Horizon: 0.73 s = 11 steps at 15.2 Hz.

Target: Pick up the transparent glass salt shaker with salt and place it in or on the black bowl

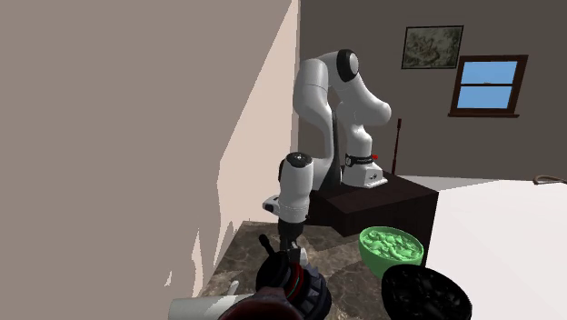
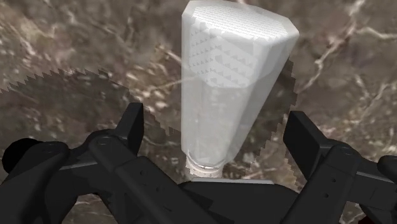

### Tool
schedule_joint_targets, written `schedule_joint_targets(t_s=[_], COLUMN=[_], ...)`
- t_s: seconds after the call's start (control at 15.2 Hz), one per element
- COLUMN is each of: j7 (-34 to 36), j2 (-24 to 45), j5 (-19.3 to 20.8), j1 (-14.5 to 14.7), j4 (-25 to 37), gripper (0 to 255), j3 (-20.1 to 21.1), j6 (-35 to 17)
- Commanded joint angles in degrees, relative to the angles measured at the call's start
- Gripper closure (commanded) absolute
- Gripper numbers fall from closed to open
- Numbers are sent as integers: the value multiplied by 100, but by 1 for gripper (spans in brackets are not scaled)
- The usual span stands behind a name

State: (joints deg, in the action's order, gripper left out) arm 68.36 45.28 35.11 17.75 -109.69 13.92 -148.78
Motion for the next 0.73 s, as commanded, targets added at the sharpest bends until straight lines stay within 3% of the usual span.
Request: schedule_joint_targets(t_s=[0.0, 0.07, 0.13, 0.66], j7=[1, 0, 0, 1], j2=[2, 1, 1, -2], j5=[1, 0, 0, 0], j1=[1, 0, 0, 0], j4=[1, 1, 1, -2], gripper=[0, 0, 255, 255], j3=[-1, 0, 0, 0], j6=[-1, -1, -1, -1])
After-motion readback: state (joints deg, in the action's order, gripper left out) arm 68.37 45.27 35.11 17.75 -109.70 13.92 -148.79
